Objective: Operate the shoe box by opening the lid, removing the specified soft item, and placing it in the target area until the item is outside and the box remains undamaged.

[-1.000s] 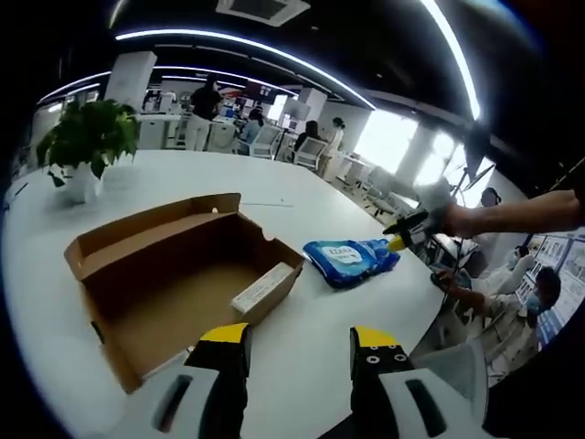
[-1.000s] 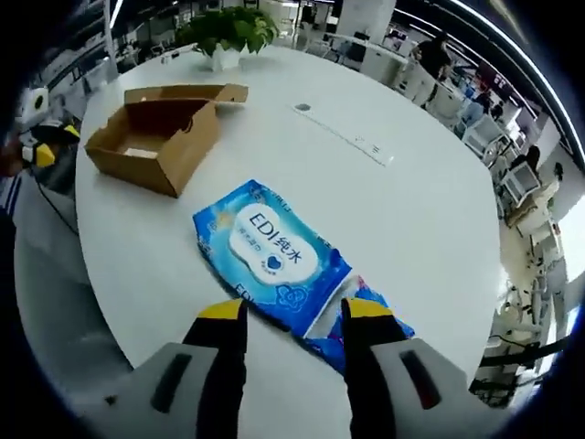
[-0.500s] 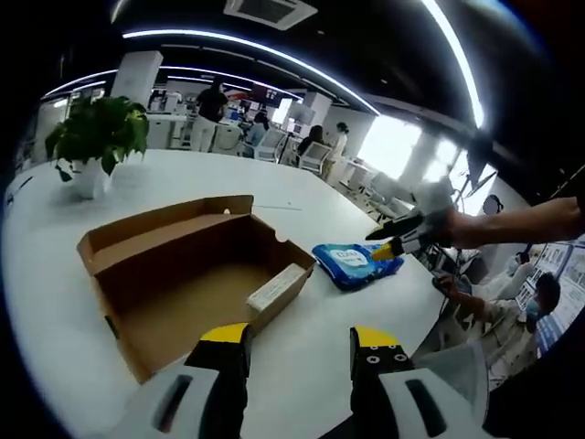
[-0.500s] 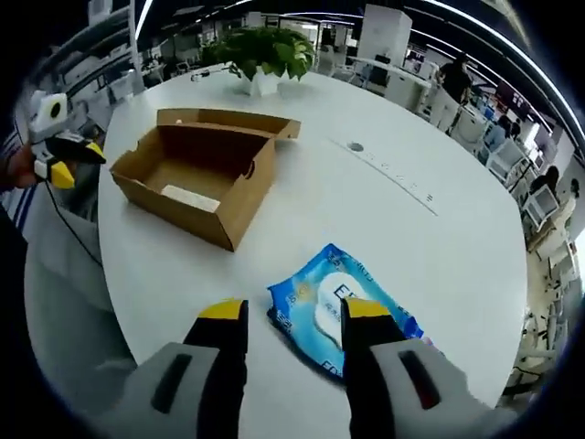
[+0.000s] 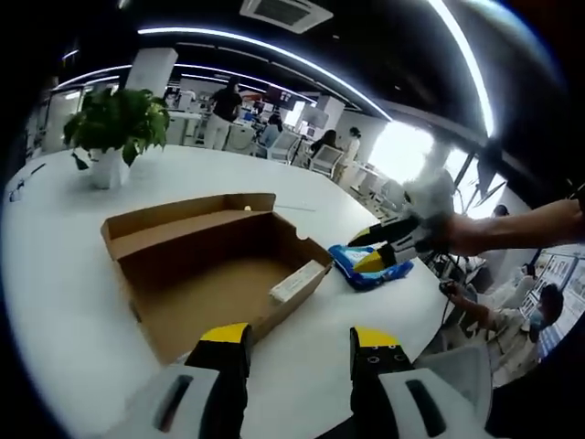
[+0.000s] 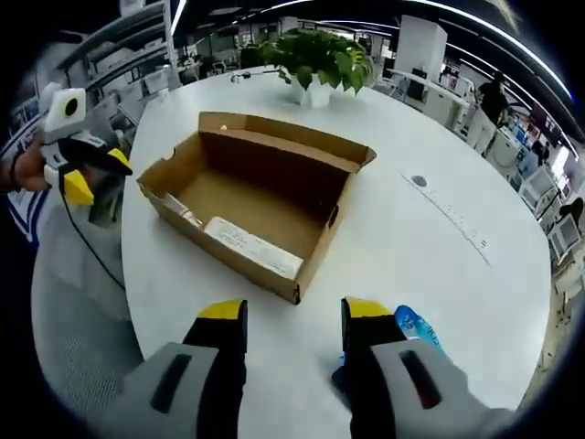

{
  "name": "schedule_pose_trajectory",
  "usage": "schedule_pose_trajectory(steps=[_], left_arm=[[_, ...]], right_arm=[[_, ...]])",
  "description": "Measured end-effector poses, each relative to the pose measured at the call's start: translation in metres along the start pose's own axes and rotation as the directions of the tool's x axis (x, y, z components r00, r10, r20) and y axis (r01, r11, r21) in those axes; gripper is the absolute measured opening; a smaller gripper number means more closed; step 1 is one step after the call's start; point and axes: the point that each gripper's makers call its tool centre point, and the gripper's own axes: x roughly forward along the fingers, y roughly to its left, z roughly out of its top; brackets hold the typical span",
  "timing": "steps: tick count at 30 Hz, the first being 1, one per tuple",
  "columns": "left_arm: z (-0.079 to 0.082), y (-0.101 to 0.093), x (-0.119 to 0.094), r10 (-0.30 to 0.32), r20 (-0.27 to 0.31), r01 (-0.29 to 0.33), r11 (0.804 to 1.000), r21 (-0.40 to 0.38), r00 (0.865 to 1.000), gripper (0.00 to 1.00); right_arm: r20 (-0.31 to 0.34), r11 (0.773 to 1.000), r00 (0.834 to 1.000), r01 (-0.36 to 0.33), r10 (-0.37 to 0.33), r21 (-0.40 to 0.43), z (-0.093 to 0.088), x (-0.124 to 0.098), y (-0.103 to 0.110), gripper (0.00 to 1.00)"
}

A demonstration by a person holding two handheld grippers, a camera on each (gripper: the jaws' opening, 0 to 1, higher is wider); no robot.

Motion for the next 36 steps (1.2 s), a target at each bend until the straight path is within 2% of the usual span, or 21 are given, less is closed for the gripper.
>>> schedule_pose_trajectory(steps=[10,13,19,23,31,36], left_arm=[[-0.002,0.005,-0.002,0.011,0.007,-0.011,1.000,-0.022,1.000,0.44],[-0.002,0.006,0.001,0.011,0.007,-0.010,1.000,-0.027,1.000,0.44],[-0.002,0.007,0.004,0.007,0.008,-0.007,0.999,-0.033,1.000,0.44],[-0.003,0.010,0.008,0.005,0.008,-0.004,0.999,-0.038,1.000,0.44],[-0.004,0.018,0.007,0.016,0.013,-0.015,0.998,-0.059,1.000,0.44],[-0.006,0.023,0.005,0.027,0.015,-0.026,0.997,-0.072,1.000,0.44]], right_arm=[[0.012,1.000,1.000,-0.021,0.022,-0.020,0.015,0.009,0.003,0.38],[-0.006,0.998,1.000,-0.028,0.028,-0.059,0.017,0.011,0.004,0.38],[0.001,0.997,0.999,-0.032,0.032,-0.069,0.027,0.014,0.003,0.38],[-0.027,0.993,0.999,-0.037,0.035,-0.115,0.030,0.019,-0.001,0.38],[-0.046,0.987,0.997,-0.063,0.057,-0.146,0.042,0.031,-0.014,0.39],[-0.082,0.975,0.993,-0.104,0.089,-0.195,0.046,0.041,-0.009,0.40]])
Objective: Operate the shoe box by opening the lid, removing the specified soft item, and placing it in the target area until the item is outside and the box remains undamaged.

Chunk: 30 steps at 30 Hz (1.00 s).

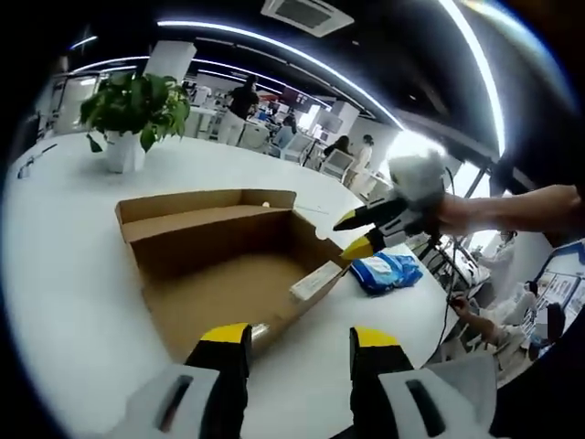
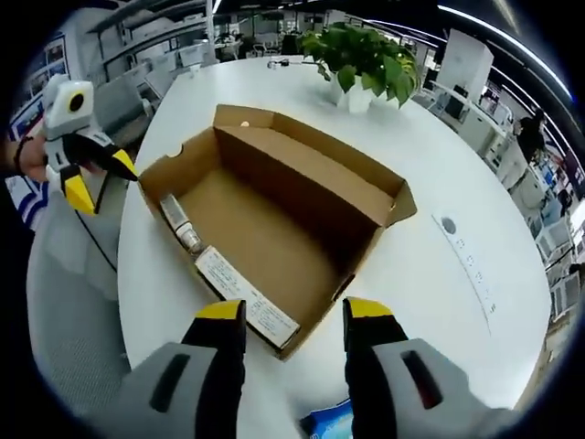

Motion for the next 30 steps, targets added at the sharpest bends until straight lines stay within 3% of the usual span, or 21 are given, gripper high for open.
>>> schedule_pose_trajectory(steps=[8,13,21,30], left_arm=[[-0.004,0.007,0.000,0.013,-0.001,-0.013,1.000,-0.015,1.000,0.44],[-0.006,0.011,0.000,0.019,-0.001,-0.019,1.000,-0.024,1.000,0.44],[-0.011,0.018,-0.001,0.025,-0.011,-0.025,0.999,-0.030,1.000,0.44],[-0.012,0.022,0.000,0.029,-0.022,-0.030,0.999,-0.031,0.999,0.44]], right_arm=[[-0.077,0.989,0.994,-0.083,0.074,-0.119,0.004,0.017,0.013,0.42],[-0.157,0.957,0.980,-0.158,0.122,-0.242,0.001,0.027,0.021,0.47],[-0.211,0.930,0.958,-0.248,0.194,-0.271,0.003,0.039,0.025,0.50],[-0.300,0.871,0.927,-0.331,0.227,-0.363,0.007,0.050,0.026,0.61]])
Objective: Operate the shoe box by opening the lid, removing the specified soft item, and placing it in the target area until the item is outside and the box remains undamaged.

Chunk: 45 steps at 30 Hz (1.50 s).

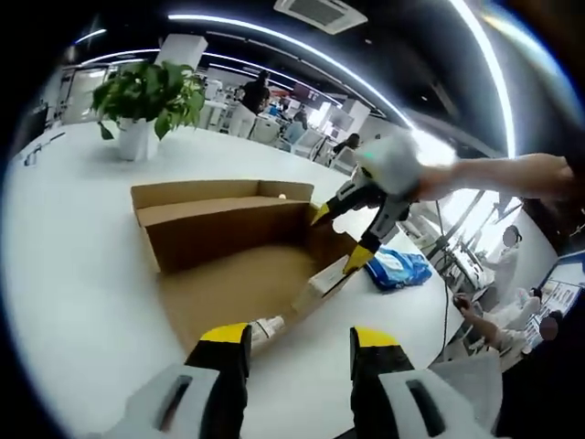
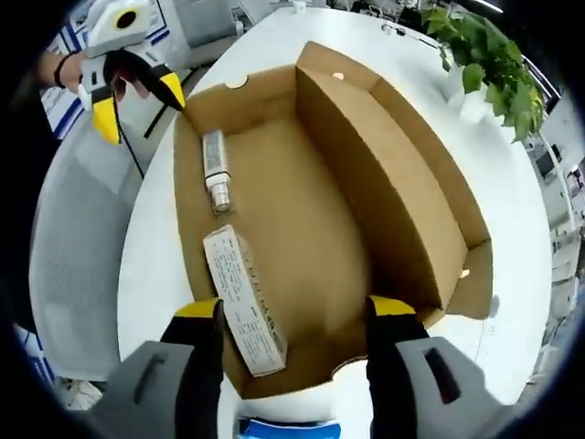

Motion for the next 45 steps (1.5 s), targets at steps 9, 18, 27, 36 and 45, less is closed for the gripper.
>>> schedule_pose_trajectory(steps=[9,18,27,36,45], left_arm=[[0.003,-0.002,0.004,-0.007,-0.002,0.007,1.000,0.002,1.000,0.44],[0.002,-0.007,0.006,-0.017,-0.006,0.017,1.000,0.008,1.000,0.44],[0.000,-0.010,0.008,-0.027,-0.010,0.027,1.000,0.012,1.000,0.44],[-0.001,-0.011,0.006,-0.029,-0.009,0.029,1.000,0.013,1.000,0.44],[0.001,-0.008,0.003,-0.020,0.003,0.020,1.000,0.002,1.000,0.44]], right_arm=[[-0.049,0.993,0.997,-0.062,0.057,-0.101,0.007,0.010,0.008,0.64],[-0.043,0.997,0.999,0.003,-0.007,-0.081,0.003,0.005,-0.009,0.70],[-0.051,0.994,0.998,-0.032,0.026,-0.106,0.004,0.005,0.004,0.69],[-0.098,0.988,0.995,-0.021,0.006,-0.154,0.011,0.022,0.008,0.63],[-0.157,0.988,0.988,-0.018,-0.007,-0.156,0.002,0.040,0.001,0.55]])
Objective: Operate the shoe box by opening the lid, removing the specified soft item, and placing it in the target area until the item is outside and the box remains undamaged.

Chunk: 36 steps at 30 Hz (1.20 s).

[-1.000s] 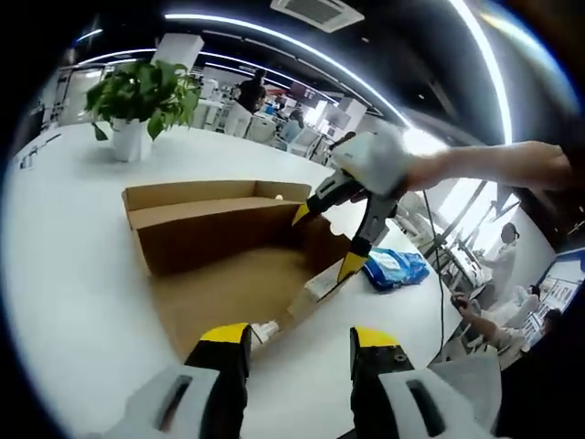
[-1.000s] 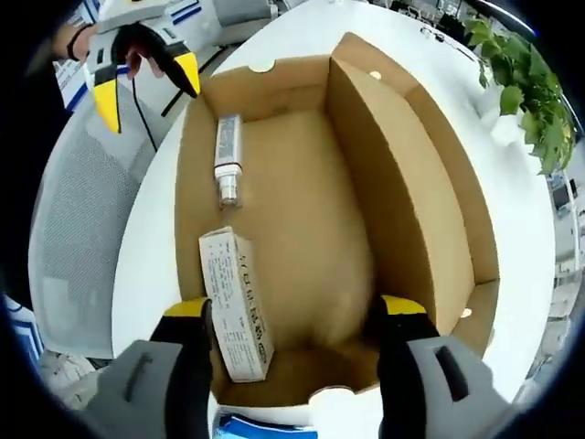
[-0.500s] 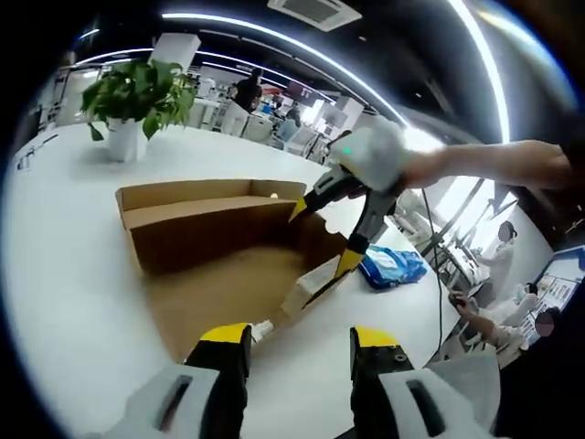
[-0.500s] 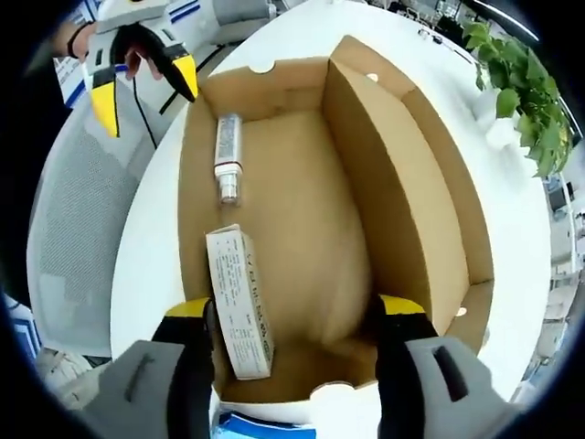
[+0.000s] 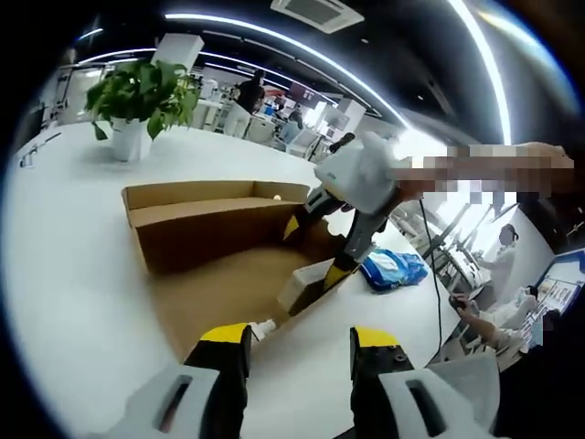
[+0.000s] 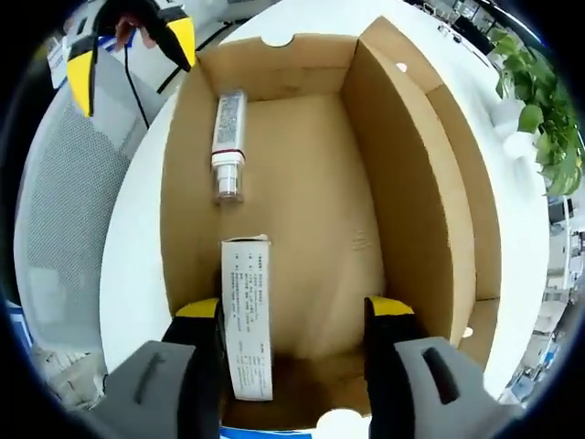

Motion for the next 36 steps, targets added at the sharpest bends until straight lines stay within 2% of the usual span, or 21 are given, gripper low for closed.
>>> schedule_pose_trajectory(steps=[5,8,11,13,15,26,33,36], left_arm=[[0.002,-0.001,-0.001,-0.001,0.005,0.001,1.000,0.005,1.000,0.44],[0.003,-0.002,0.000,-0.004,0.004,0.004,1.000,0.009,1.000,0.44],[0.004,-0.002,0.000,-0.005,0.006,0.005,1.000,0.012,1.000,0.44],[0.004,-0.002,0.000,-0.006,0.005,0.006,1.000,0.011,1.000,0.44],[0.004,-0.003,0.001,-0.007,0.003,0.007,1.000,0.013,1.000,0.44],[0.007,-0.011,0.001,-0.021,0.007,0.021,0.999,0.030,1.000,0.44],[0.008,-0.018,-0.001,-0.027,0.009,0.027,0.999,0.039,1.000,0.44],[0.009,-0.020,-0.002,-0.029,0.011,0.029,0.999,0.043,1.000,0.44]], right_arm=[[-0.024,0.999,1.000,0.011,-0.010,0.050,-0.007,0.007,0.003,0.45],[-0.053,0.999,0.999,0.008,-0.005,0.053,-0.017,0.014,0.011,0.33],[-0.035,0.997,0.999,-0.015,0.017,0.072,-0.014,0.010,0.016,0.19],[-0.011,0.997,1.000,0.027,-0.027,0.070,-0.013,0.008,0.010,0.19],[-0.003,0.996,0.999,0.036,-0.036,0.087,-0.013,0.006,0.007,0.19],[0.057,0.984,0.996,0.052,-0.062,0.172,-0.006,-0.012,0.004,0.19],[0.079,0.981,0.993,0.068,-0.084,0.183,-0.001,-0.025,0.005,0.18],[0.098,0.977,0.990,0.085,-0.105,0.194,0.000,-0.038,0.003,0.18]])
